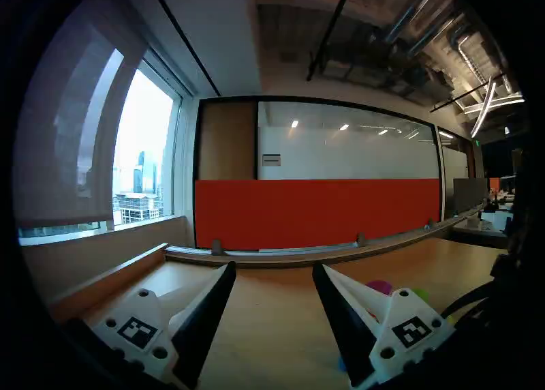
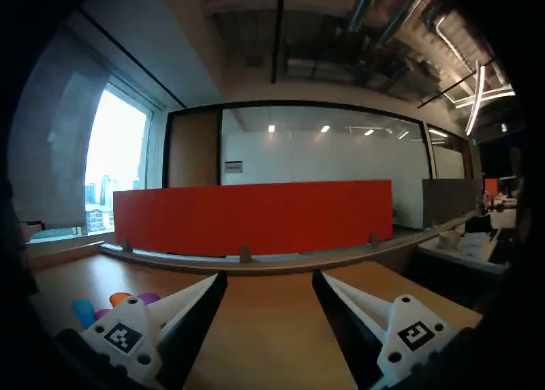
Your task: Pour water
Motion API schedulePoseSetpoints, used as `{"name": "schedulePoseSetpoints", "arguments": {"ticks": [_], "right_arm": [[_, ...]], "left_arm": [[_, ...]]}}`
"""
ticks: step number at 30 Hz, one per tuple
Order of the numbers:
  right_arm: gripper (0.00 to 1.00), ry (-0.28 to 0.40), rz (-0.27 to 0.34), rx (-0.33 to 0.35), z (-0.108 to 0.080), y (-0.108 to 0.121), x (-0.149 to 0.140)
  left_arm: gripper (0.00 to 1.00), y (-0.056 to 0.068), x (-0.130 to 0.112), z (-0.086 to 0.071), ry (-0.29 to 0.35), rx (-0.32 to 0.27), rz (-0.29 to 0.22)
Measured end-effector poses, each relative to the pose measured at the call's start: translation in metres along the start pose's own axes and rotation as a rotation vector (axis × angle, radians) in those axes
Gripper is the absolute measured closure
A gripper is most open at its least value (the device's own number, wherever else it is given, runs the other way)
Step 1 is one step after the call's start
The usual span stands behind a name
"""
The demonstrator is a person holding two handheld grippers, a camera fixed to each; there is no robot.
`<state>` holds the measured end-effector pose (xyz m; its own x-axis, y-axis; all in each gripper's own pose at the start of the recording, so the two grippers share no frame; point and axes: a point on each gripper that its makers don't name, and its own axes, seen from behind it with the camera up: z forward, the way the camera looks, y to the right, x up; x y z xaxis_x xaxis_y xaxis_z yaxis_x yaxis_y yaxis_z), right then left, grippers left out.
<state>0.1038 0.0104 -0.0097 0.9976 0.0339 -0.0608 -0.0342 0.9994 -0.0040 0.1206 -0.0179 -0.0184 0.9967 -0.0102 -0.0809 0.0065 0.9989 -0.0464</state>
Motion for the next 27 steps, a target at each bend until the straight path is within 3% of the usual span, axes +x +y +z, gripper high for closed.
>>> {"name": "schedulePoseSetpoints", "arguments": {"ticks": [9,20,27], "right_arm": [[0.04,-0.03,-0.024,-0.02,0.005,-0.002,-0.012],[0.04,-0.043,-0.043,-0.052,0.005,-0.002,-0.014],[0.04,-0.063,-0.039,-0.073,0.004,0.002,-0.019]], "left_arm": [[0.17,-0.008,-0.014,0.001,0.021,0.044,0.017],[0.17,0.004,-0.054,0.005,-0.007,0.05,0.076],[0.17,0.002,-0.068,0.004,-0.002,0.071,0.047]]}}
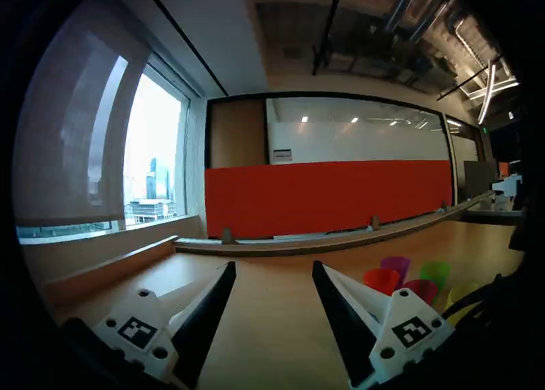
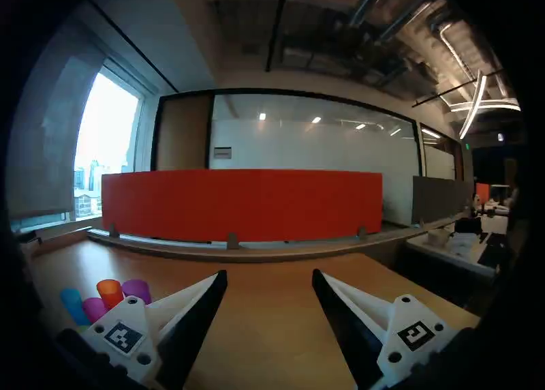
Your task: Pour water
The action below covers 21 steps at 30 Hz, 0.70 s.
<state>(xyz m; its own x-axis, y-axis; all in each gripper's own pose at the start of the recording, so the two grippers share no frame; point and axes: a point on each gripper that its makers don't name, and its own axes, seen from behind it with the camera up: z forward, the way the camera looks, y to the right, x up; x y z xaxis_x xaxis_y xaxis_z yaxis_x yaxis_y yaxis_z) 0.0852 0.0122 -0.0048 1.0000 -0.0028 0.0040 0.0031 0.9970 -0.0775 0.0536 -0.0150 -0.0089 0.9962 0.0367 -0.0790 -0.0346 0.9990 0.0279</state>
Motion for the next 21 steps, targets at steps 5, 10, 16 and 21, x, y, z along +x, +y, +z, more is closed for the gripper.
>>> {"name": "schedulePoseSetpoints", "arguments": {"ticks": [5,10,16,21], "right_arm": [[0.04,-0.01,-0.001,-0.01,0.0,0.003,-0.004],[0.04,-0.014,-0.001,-0.019,-0.002,0.005,-0.005],[0.04,-0.016,0.002,-0.026,-0.004,0.01,-0.003],[0.04,-0.014,0.005,-0.032,-0.005,0.014,-0.002]], "left_arm": [[0.17,0.002,-0.01,-0.001,-0.007,0.001,-0.023],[0.17,0.007,-0.019,0.0,-0.016,-0.001,-0.028],[0.17,0.009,-0.031,0.0,-0.029,0.004,-0.03],[0.18,0.011,-0.037,0.001,-0.038,0.0,-0.03]]}}
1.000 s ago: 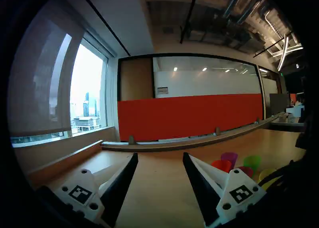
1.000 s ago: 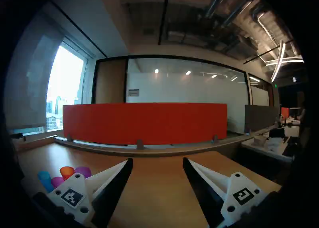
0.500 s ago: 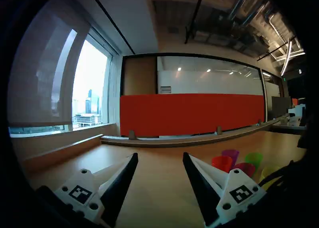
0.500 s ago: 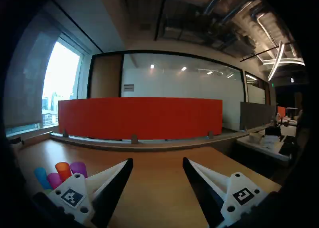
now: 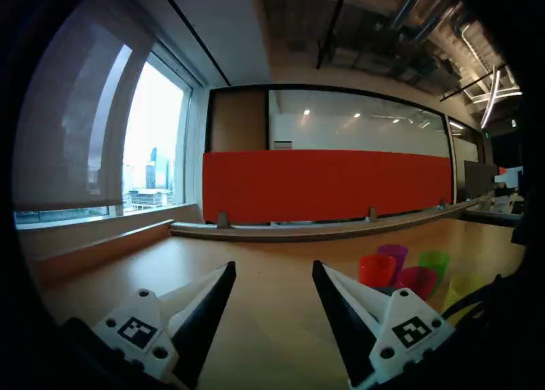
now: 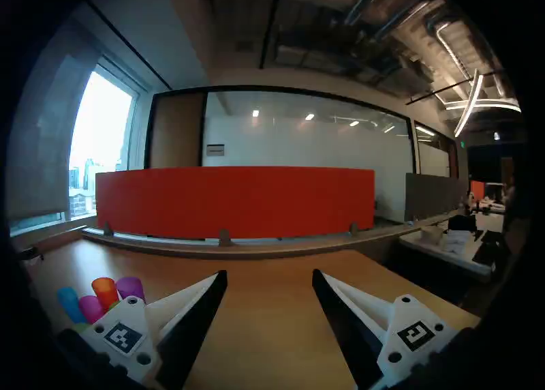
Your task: Pour water
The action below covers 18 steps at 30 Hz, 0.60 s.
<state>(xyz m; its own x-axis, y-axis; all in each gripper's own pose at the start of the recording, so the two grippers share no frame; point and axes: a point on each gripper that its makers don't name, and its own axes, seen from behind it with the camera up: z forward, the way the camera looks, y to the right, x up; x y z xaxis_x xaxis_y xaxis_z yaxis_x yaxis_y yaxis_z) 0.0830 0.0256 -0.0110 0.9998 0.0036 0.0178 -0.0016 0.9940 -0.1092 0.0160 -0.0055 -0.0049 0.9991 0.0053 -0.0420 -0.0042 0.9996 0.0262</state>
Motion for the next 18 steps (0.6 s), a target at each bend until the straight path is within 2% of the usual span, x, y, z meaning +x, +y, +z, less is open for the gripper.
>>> {"name": "schedulePoseSetpoints", "arguments": {"ticks": [18], "right_arm": [[0.04,-0.006,0.024,0.0,0.0,0.003,-0.001]], "left_arm": [[0.17,0.002,-0.013,0.004,-0.039,-0.011,-0.006]]}}
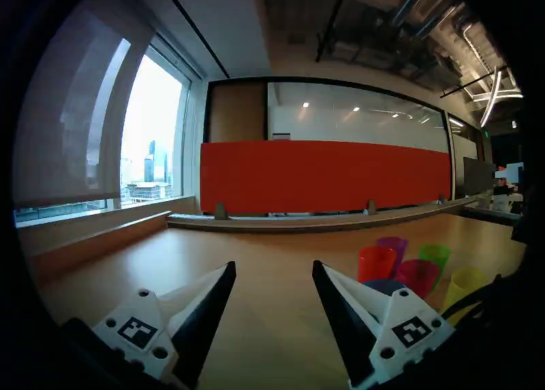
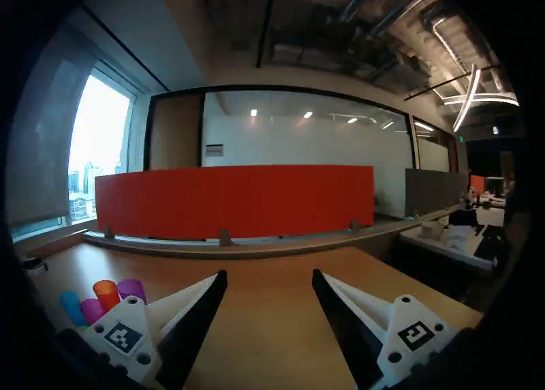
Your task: Pour water
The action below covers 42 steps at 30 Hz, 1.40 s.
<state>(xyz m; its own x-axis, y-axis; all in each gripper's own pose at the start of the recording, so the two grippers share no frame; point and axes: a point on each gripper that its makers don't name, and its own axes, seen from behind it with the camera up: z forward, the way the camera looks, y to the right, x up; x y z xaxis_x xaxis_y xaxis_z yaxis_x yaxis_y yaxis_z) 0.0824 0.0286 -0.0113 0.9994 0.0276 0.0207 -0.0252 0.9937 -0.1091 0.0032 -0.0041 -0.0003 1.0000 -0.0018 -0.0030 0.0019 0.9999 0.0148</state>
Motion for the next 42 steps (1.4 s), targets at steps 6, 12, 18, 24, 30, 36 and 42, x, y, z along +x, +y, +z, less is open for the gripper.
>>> {"name": "schedulePoseSetpoints", "arguments": {"ticks": [6,12,18,24,30,36,42], "right_arm": [[0.04,0.004,0.002,0.0,0.0,0.001,0.002],[0.04,0.016,-0.002,0.0,-0.002,0.002,0.007],[0.04,0.03,-0.004,0.008,-0.005,0.003,0.01],[0.04,0.057,-0.017,0.01,-0.01,0.007,0.013],[0.03,0.084,-0.033,0.021,-0.013,0.007,0.009],[0.02,0.093,-0.057,0.055,-0.01,-0.005,0.001],[0.02,0.088,-0.043,0.09,-0.002,-0.018,-0.015]], "left_arm": [[0.17,0.0,0.0,0.0,0.0,-0.001,0.0],[0.17,0.0,-0.002,0.0,-0.003,-0.001,0.001],[0.14,0.0,-0.002,0.0,-0.003,-0.001,0.001],[0.14,0.001,-0.001,0.0,-0.003,-0.001,0.002],[0.14,0.0,-0.001,0.0,-0.003,-0.001,0.002],[0.14,0.0,-0.001,0.0,-0.003,-0.001,0.002],[0.14,0.001,-0.002,-0.001,-0.003,-0.001,0.002]]}}
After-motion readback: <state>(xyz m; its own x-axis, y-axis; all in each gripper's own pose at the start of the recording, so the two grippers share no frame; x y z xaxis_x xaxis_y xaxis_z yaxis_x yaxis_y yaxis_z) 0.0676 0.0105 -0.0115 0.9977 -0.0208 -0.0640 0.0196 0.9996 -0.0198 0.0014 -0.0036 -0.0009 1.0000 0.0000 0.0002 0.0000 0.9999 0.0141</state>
